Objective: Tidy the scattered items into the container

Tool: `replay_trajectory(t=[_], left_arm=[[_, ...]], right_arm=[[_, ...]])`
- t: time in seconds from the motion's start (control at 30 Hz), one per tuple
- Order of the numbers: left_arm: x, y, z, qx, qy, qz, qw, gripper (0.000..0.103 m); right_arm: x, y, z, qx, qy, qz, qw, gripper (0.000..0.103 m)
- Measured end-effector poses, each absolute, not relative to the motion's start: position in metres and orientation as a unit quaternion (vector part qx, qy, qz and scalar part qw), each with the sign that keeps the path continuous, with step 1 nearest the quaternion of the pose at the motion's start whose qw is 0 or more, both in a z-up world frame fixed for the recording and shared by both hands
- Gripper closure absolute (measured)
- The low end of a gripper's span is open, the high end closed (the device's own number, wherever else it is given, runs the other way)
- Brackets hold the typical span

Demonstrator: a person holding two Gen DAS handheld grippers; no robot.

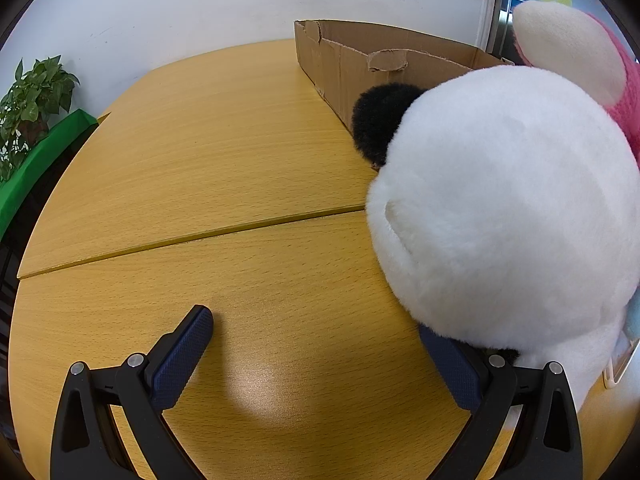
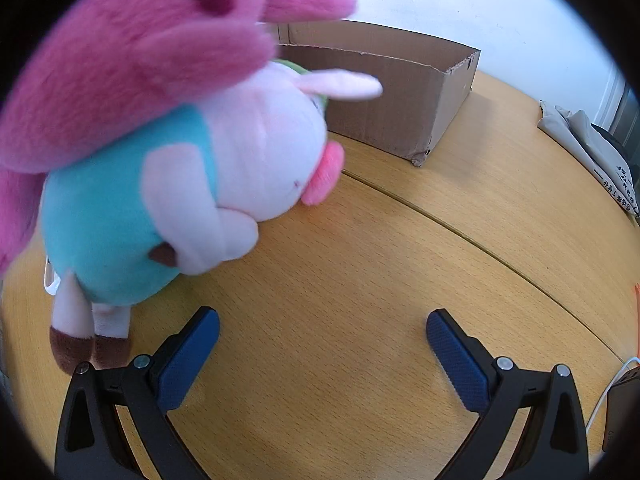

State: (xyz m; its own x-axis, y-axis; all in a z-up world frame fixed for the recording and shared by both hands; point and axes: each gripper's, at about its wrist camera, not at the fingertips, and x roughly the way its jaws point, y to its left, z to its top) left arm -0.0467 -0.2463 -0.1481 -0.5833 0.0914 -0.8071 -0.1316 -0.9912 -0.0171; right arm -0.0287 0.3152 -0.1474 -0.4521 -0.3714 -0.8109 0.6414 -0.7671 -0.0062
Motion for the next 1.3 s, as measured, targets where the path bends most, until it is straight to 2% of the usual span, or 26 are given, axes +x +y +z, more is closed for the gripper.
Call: replay_trajectory(t=[0.87, 1.1, 1.2, 1.3], left_arm=[[-0.062, -0.254, -0.142, -0.452, 0.021, 0.890, 0.061, 0.000], [-0.030, -0.254, -0.123, -0.450, -0.005, 0.893, 0.000, 0.000], [0.013, -0.249, -0.087, -0.417, -0.034, 0.907, -0.041, 0.000], [0.051, -0.221, -0.063, -0.394, -0.040, 0.918, -0.032, 0.000]], right_arm=[[-0.022, 0.314, -0.146, 0.427, 0.159, -0.837, 0.302, 0.000], [0.003, 0.304, -0.145, 0.433, 0.147, -0.849, 0.264, 0.001], [0.035, 0.321, -0.134, 0.438, 0.151, -0.864, 0.197, 0.001], [0.079, 0.337, -0.105, 0.414, 0.139, -0.890, 0.133, 0.001]])
